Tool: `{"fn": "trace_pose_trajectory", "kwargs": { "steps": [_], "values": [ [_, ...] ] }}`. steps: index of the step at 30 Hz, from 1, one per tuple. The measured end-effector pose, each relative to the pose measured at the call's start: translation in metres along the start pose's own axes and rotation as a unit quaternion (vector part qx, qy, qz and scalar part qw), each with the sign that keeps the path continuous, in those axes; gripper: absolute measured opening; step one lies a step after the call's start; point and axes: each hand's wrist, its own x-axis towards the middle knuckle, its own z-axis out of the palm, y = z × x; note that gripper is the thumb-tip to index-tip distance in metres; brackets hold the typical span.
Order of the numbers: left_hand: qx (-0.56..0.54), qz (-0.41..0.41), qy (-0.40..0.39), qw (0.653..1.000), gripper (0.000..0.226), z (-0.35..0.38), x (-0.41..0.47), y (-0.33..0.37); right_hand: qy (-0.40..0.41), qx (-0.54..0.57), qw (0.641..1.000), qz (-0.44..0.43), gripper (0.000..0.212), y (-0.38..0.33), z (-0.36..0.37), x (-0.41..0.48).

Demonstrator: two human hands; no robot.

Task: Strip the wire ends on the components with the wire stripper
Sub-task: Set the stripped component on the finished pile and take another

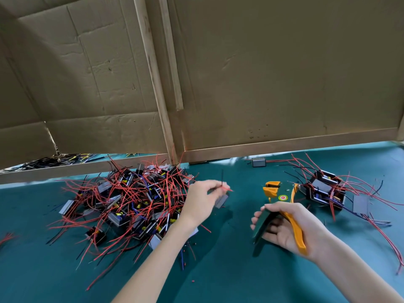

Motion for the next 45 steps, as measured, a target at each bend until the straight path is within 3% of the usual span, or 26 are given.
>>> {"fn": "trace_pose_trajectory", "kwargs": {
  "steps": [5,13,17,23,29,45],
  "values": [
    [-0.241,-0.021,0.062,0.968,0.027,-0.016,0.005,0.019,-0.039,-0.023,0.999,-0.006,0.020,0.002,0.005,-0.004],
    [-0.369,0.001,0.092,0.925,0.019,-0.045,0.005,0.035,-0.093,-0.055,0.994,-0.026,0.021,0.007,0.010,-0.010],
    [-0.317,0.019,0.073,0.946,0.015,-0.053,0.002,0.039,-0.128,-0.084,0.988,-0.031,0.016,0.010,0.010,-0.007],
    [-0.226,0.052,-0.015,0.973,0.010,-0.047,-0.003,0.049,-0.189,-0.130,0.973,-0.035,0.043,0.014,0.010,-0.006],
    [-0.139,0.043,-0.067,0.987,0.020,-0.051,-0.008,0.053,-0.240,-0.139,0.960,-0.045,0.041,0.013,0.013,-0.011],
    [-0.155,-0.024,-0.125,0.980,0.020,-0.052,-0.009,0.054,-0.283,-0.193,0.938,-0.056,0.032,0.011,0.017,-0.021]
  ]
}}
